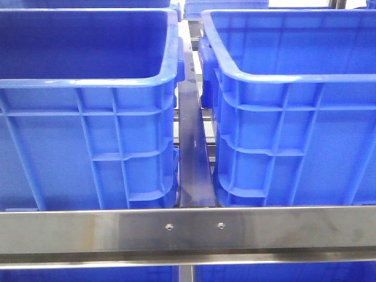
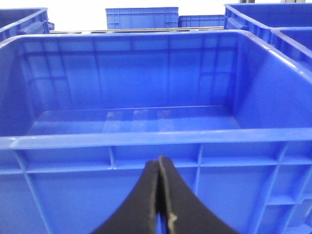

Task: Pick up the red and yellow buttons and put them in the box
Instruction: 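Close the left gripper around the red mushroom button's base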

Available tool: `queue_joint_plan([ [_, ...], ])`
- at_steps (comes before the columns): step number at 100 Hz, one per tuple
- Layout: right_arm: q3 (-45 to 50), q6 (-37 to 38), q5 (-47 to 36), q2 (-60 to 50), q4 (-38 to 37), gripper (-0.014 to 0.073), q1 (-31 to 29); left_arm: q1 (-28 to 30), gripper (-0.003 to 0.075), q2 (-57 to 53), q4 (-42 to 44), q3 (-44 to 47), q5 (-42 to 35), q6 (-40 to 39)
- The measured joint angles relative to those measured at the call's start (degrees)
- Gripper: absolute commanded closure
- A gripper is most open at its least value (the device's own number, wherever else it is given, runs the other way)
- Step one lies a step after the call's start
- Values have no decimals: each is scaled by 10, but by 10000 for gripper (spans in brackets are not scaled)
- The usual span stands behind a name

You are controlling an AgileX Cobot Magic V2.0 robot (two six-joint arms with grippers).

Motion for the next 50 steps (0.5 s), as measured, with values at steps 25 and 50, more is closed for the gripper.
queue_joint_plan([
  [25,0,0,0,0,0,663,0,0,134,106,0,-78,57,0],
  [50,0,0,0,0,0,663,0,0,134,181,0,-123,77,0],
])
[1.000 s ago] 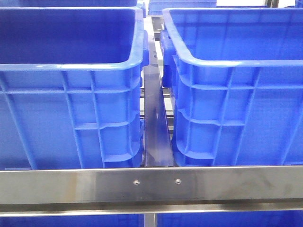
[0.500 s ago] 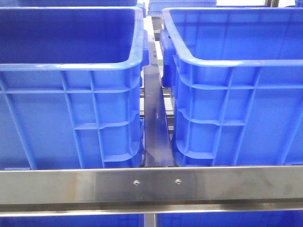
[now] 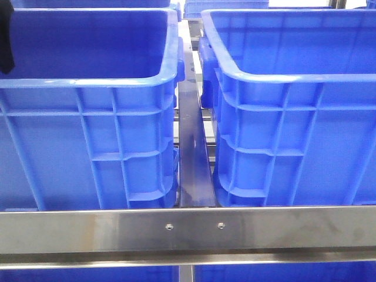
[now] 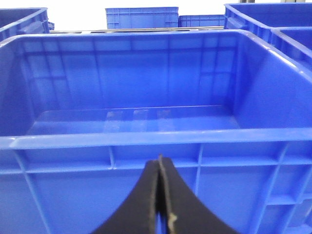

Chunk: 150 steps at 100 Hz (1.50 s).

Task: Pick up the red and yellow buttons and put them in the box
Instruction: 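Close the left gripper around the red mushroom button's base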

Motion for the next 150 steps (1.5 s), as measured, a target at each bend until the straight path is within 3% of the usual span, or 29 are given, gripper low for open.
queue_joint_plan([
  [88,0,0,0,0,0,663,0,0,139,150,-1,-61,-56,-31],
  [95,0,0,0,0,0,663,0,0,174,152,-1,-61,-58,-31],
  [124,0,0,0,0,0,663,0,0,446,154,-1,-61,-67,-31],
  [135,0,0,0,0,0,663,0,0,491,154,-1,-61,-68,-31],
  [150,0,0,0,0,0,663,0,0,493,154,-1,-61,-69,-31],
])
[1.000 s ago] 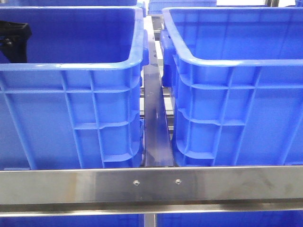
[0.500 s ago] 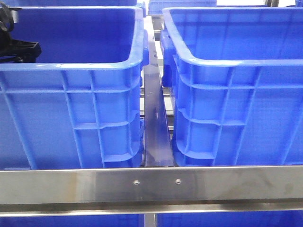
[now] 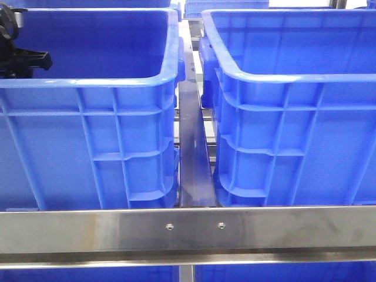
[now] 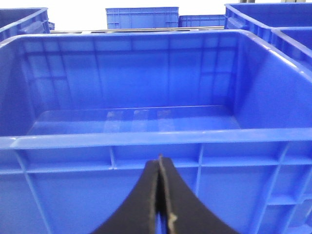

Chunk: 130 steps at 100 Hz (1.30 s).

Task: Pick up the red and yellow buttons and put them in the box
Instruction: 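Close the left gripper around the red mushroom button's base, then lift the red button with the left gripper toward the bins' divider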

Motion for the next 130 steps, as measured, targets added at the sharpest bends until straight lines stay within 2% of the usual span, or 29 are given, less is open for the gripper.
queue_joint_plan([
  [31,0,0,0,0,0,663,0,-6,493,-50,-1,0,0,0],
  [48,0,0,0,0,0,663,0,-25,493,-103,-27,0,1,47],
  [70,0,0,0,0,0,663,0,-47,493,-149,-130,0,21,187],
  [95,0,0,0,0,0,663,0,-79,493,-162,-309,0,87,384],
  [114,0,0,0,0,0,663,0,-131,493,-162,-374,0,99,458],
  [130,0,0,0,0,0,663,0,-183,493,-162,-385,0,100,473],
])
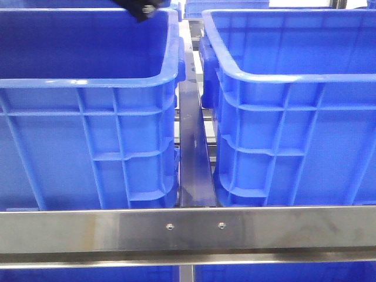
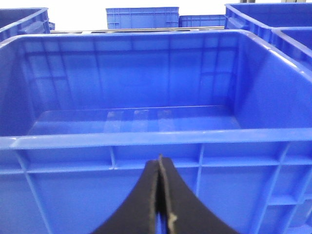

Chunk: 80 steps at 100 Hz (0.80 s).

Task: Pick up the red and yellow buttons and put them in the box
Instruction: 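Lift the red button with the left gripper toward the bins' divider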

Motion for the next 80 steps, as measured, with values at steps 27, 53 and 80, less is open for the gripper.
queue_joint_plan([
  [27,0,0,0,0,0,663,0,-32,493,0,-3,0,4,4],
  [53,0,0,0,0,0,663,0,-32,493,0,-3,0,5,4],
  [80,0,0,0,0,0,663,0,-32,493,0,-2,0,5,5],
])
